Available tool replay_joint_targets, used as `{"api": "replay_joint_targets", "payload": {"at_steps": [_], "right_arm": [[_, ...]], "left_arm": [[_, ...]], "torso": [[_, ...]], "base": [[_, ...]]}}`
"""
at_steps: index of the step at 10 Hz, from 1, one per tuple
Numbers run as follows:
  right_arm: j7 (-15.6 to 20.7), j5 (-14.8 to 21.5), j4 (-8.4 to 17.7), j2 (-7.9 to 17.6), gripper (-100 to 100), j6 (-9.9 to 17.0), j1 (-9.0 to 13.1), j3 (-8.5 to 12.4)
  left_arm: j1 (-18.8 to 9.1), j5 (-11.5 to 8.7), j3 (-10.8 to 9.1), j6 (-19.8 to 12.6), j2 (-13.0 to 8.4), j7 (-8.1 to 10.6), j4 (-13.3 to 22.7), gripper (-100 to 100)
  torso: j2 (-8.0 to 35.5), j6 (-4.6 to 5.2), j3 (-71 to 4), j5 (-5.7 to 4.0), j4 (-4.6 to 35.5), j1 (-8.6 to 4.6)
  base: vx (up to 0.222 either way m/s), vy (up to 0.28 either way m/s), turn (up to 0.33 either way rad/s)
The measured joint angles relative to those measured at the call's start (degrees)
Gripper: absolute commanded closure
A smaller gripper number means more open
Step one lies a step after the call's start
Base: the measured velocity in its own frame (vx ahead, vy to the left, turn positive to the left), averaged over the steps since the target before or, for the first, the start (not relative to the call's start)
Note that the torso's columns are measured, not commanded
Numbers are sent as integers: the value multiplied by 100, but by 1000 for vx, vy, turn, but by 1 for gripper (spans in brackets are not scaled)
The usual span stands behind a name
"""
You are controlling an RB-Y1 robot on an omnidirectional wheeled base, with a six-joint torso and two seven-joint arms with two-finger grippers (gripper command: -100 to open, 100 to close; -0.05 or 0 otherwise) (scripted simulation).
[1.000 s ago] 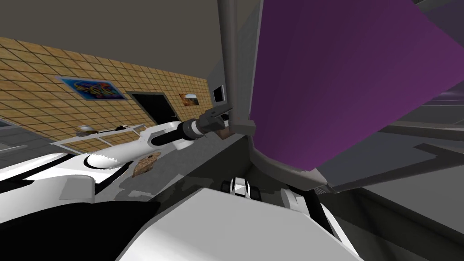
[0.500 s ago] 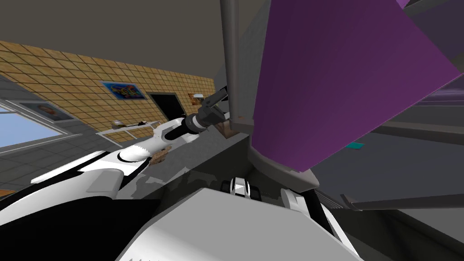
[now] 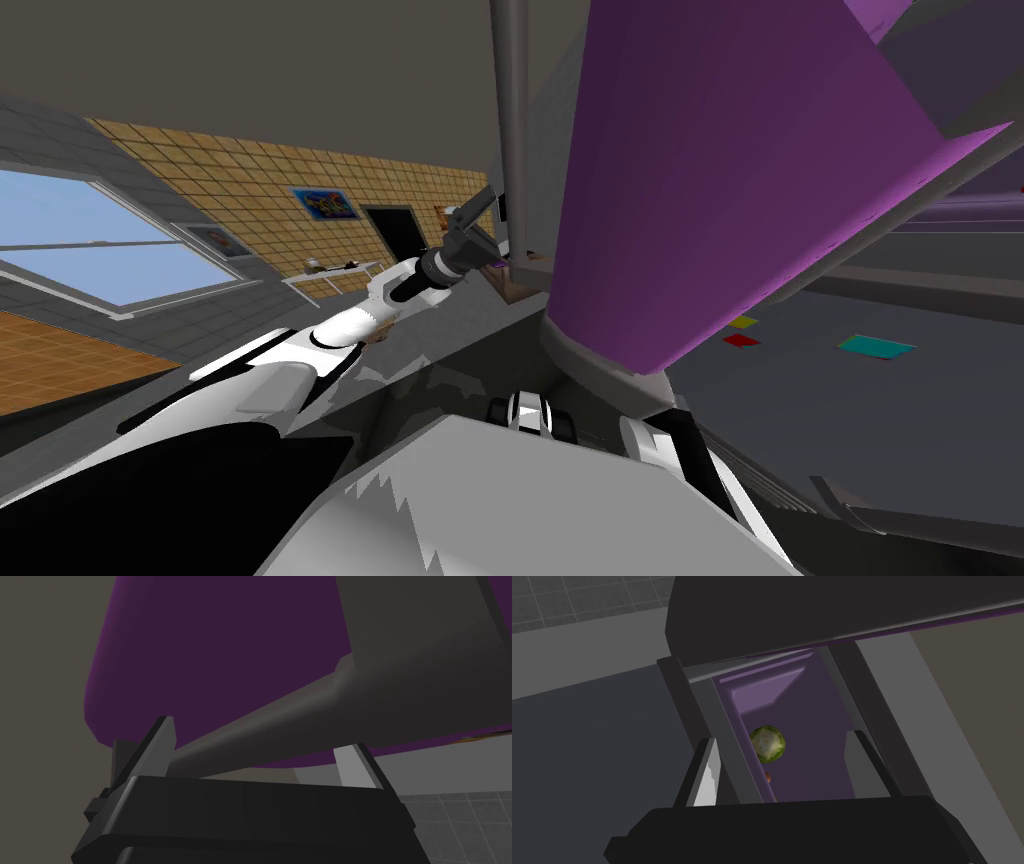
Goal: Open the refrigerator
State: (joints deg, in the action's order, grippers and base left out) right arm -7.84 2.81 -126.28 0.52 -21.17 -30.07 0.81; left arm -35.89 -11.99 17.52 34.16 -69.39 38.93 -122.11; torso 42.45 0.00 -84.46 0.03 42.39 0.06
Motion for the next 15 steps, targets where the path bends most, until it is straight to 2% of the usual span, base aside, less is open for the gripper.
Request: {"api": "replay_joint_targets", "payload": {"at_steps": [2,4,5,6,7,9,10,11,12,14,15], "right_arm": [[0,0,0,0,0,0,1,0],[0,0,0,0,0,0,0,0],[0,0,0,0,0,0,0,0],[0,0,0,0,0,0,1,0],[0,0,0,0,0,0,1,0],[0,0,0,0,0,0,0,0],[0,0,0,0,0,0,1,0],[0,0,0,0,0,0,2,-1],[0,0,0,0,0,0,1,-1],[0,0,0,0,0,0,1,0],[0,0,0,0,0,0,1,0]], "left_arm": [[-169,159,8,171,281,104,291,-100],[-512,500,262,460,636,395,641,-100],[-692,679,297,603,820,546,805,-100],[-791,778,290,736,988,637,975,-100],[-831,815,289,818,1071,667,1118,-100],[-1178,1156,539,1106,1427,959,1451,-100],[-1344,1323,550,1270,1589,1115,1616,-100],[-1443,1423,552,1394,1753,1203,1785,-100],[-1478,1461,555,1457,1833,1229,1912,-100],[-1756,1792,799,1732,2161,1509,2174,-100],[-1949,1963,833,1882,2335,1673,2344,-100]], "torso": [[-8,1,-5,-1,-7,-1],[-8,-7,-3,2,-5,0],[-4,-2,-1,3,-3,6],[-7,4,-4,2,-6,4],[-13,2,-8,0,-9,1],[-13,-2,-8,-3,-8,-7],[-17,5,-12,-4,-11,-10],[-22,5,-15,-4,-13,-9],[-22,1,-15,-2,-13,-5],[-11,0,-8,-3,-8,-6],[-14,4,-10,-4,-9,-8]], "base": [[-11,-1,122],[-13,-19,362],[0,-7,53],[-1,3,-41],[-21,-4,333],[-17,-13,339],[-4,-4,27],[0,0,-19],[-17,-9,382],[-18,-14,319],[-2,-1,30]]}}
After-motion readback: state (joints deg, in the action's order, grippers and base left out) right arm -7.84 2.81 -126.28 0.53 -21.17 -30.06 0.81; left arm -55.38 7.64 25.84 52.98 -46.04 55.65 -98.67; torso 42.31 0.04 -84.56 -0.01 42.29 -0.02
